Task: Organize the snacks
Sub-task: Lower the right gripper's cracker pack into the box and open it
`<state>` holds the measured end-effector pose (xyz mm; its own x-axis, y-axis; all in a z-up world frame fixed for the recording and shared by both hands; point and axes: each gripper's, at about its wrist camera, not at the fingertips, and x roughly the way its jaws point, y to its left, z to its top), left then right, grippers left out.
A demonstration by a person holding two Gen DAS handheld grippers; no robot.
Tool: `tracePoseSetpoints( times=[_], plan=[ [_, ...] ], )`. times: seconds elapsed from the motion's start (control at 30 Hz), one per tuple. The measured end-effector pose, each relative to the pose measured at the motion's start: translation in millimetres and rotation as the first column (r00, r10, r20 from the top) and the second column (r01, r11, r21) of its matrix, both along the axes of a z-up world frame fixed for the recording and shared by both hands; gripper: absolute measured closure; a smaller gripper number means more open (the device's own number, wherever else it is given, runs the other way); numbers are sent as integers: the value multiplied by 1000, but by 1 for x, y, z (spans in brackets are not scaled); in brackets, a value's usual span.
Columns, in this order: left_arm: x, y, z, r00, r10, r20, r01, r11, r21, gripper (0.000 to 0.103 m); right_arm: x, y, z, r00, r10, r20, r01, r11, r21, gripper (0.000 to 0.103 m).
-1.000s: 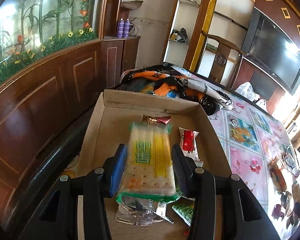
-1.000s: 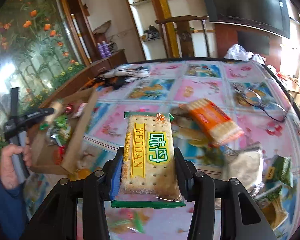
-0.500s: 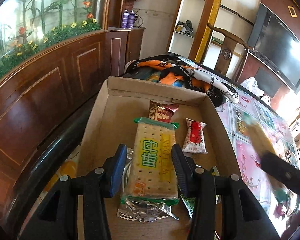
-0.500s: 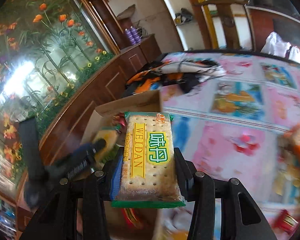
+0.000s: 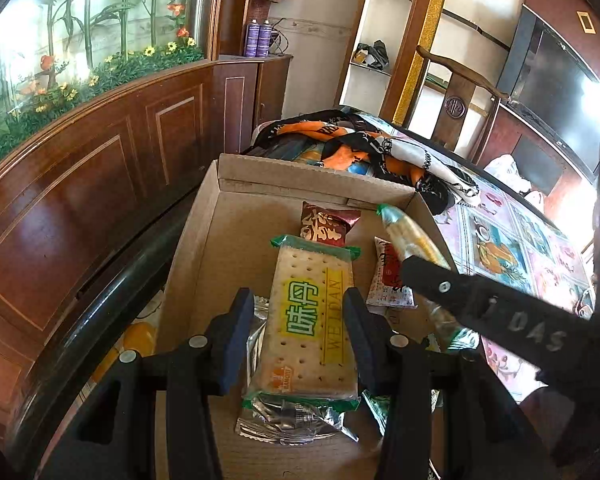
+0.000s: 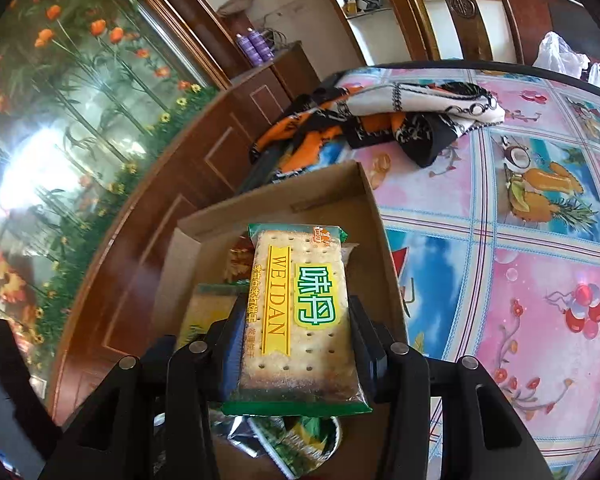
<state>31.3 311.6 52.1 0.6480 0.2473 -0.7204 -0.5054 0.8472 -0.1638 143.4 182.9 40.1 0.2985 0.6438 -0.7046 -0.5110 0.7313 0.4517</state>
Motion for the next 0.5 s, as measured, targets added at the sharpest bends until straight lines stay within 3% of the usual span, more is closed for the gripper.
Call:
tracePoseSetpoints(
  times=[0.27, 0.33, 0.43, 0.5],
  plan=[
    [0, 0, 0, 1000, 0, 0, 0, 1000, 0, 56, 4, -1, -10, 1000, -1, -27, 1, 1000, -8, 49],
    [0, 0, 0, 1000, 1, 1, -1, 1000, 0, 53, 4, -3, -10, 999, 3, -38, -3, 1000, 1, 46],
    [-2, -1, 2, 1000, 5, 9, -5, 1000, 8, 40, 2, -10, -5, 999, 7, -43, -6, 1000, 23, 45],
    [-4, -2, 3, 1000, 2, 17, -2, 1000, 15, 38, -1, -16, -1, 999, 7, -42, -5, 999, 34, 44]
  ],
)
